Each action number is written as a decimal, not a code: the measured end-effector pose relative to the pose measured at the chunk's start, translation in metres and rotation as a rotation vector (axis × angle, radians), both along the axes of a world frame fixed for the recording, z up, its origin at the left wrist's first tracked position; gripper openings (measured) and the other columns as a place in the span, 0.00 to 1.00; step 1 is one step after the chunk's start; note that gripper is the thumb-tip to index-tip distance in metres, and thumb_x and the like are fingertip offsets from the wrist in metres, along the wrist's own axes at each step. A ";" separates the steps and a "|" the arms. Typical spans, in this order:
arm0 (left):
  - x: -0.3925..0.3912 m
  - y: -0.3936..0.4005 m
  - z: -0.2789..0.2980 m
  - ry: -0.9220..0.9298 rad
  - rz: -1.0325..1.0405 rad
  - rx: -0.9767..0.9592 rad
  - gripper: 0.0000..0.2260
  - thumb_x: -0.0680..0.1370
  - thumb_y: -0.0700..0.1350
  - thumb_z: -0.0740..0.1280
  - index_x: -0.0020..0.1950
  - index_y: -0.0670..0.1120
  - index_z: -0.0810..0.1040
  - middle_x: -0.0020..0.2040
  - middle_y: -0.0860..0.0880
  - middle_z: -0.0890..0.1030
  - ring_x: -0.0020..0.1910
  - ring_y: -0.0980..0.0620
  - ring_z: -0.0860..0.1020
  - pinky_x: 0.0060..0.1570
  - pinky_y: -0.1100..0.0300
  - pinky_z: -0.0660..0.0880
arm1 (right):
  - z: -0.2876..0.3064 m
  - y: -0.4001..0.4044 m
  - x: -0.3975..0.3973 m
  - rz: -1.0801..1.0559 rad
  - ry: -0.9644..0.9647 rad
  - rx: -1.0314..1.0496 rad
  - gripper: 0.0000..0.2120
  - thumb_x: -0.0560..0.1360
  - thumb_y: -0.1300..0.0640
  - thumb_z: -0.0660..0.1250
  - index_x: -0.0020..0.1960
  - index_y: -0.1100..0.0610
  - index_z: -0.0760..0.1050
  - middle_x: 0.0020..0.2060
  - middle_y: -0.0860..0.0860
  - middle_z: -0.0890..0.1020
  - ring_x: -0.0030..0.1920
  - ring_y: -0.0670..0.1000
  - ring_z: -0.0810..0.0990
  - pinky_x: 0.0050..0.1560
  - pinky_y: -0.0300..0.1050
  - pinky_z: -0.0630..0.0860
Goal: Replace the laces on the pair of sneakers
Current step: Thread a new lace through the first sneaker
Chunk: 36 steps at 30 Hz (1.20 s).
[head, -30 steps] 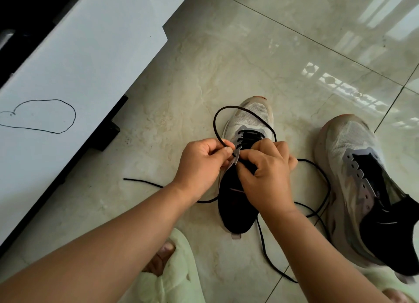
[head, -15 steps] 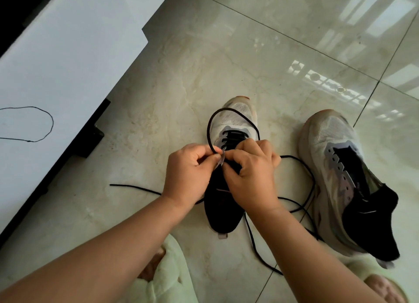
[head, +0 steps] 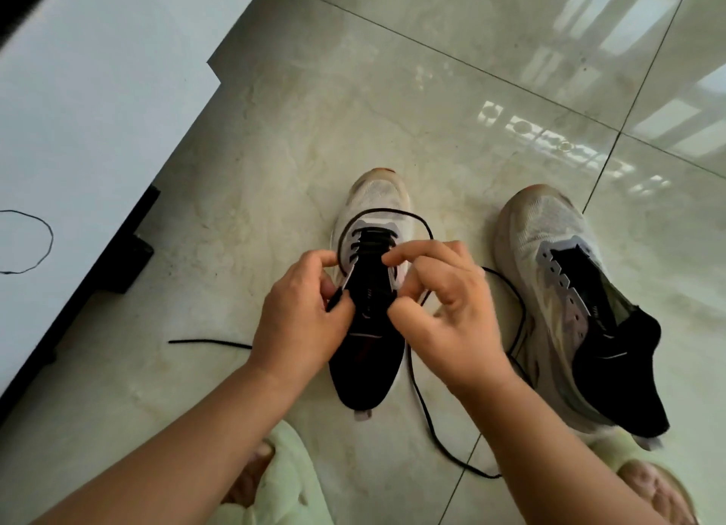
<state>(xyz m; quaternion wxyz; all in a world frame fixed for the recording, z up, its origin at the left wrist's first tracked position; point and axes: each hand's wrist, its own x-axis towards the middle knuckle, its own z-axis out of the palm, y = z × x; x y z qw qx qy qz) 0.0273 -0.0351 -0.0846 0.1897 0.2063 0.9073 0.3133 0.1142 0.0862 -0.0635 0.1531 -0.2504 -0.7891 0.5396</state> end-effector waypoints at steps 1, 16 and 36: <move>-0.001 0.001 0.000 0.007 -0.011 -0.018 0.15 0.71 0.45 0.68 0.57 0.49 0.75 0.35 0.52 0.74 0.33 0.55 0.73 0.33 0.63 0.70 | 0.004 0.002 0.004 0.031 0.046 -0.121 0.07 0.61 0.60 0.61 0.27 0.53 0.66 0.41 0.42 0.81 0.46 0.44 0.76 0.47 0.39 0.69; -0.002 0.003 0.006 0.200 -0.076 -0.029 0.18 0.69 0.42 0.71 0.57 0.43 0.71 0.47 0.53 0.69 0.34 0.54 0.69 0.32 0.58 0.71 | -0.003 0.049 0.041 -0.160 -0.247 0.136 0.07 0.73 0.60 0.65 0.40 0.49 0.71 0.28 0.44 0.75 0.30 0.42 0.73 0.30 0.29 0.69; 0.009 0.009 0.011 0.289 -0.340 0.035 0.11 0.71 0.52 0.65 0.46 0.51 0.85 0.38 0.51 0.74 0.40 0.48 0.73 0.46 0.58 0.60 | -0.009 0.018 0.020 0.155 -0.220 0.415 0.05 0.67 0.66 0.68 0.32 0.64 0.78 0.30 0.54 0.73 0.31 0.55 0.72 0.32 0.43 0.68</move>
